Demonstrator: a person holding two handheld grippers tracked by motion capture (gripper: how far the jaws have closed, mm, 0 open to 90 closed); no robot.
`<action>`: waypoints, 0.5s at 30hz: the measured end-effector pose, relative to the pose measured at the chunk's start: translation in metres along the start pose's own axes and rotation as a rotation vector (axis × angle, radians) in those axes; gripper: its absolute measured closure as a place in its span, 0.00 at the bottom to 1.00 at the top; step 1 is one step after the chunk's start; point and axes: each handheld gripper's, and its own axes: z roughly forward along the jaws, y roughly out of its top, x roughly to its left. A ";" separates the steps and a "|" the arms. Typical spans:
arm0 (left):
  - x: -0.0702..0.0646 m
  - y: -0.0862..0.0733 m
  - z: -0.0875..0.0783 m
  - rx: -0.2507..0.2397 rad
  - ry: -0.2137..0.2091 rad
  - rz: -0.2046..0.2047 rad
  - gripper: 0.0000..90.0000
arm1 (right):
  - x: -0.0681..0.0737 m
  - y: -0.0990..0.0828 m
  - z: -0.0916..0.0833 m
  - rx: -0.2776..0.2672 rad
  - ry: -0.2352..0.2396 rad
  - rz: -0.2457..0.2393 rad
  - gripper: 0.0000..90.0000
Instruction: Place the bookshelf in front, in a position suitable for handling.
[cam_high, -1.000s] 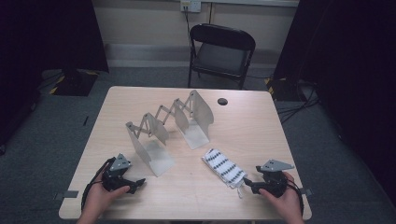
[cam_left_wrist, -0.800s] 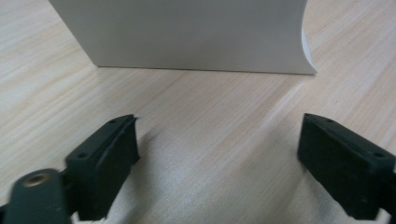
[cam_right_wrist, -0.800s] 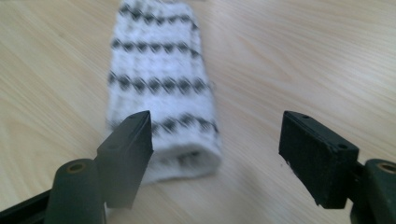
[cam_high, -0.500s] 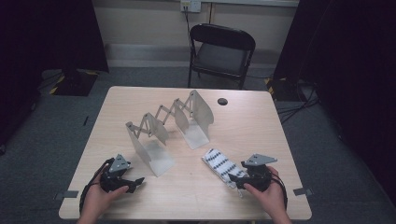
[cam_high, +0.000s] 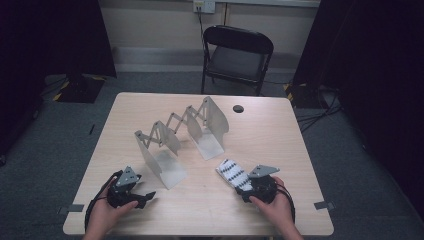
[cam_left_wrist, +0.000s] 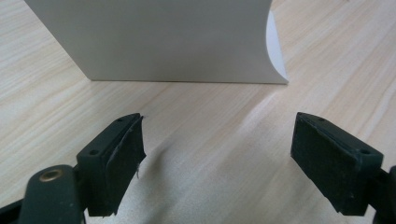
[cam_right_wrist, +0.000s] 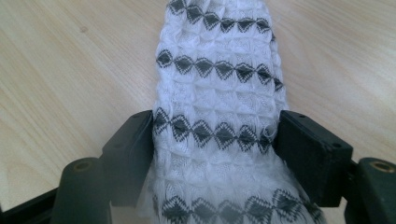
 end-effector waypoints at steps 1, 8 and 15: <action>0.000 0.000 0.000 0.001 -0.002 0.001 0.19 | 0.001 0.002 0.000 0.000 0.010 -0.004 0.38; -0.003 -0.001 0.000 0.002 -0.010 0.007 0.19 | 0.006 0.004 0.002 0.006 0.013 -0.046 0.48; -0.008 0.002 0.002 0.000 -0.019 0.018 0.20 | 0.024 0.009 0.005 -0.004 0.098 -0.082 0.57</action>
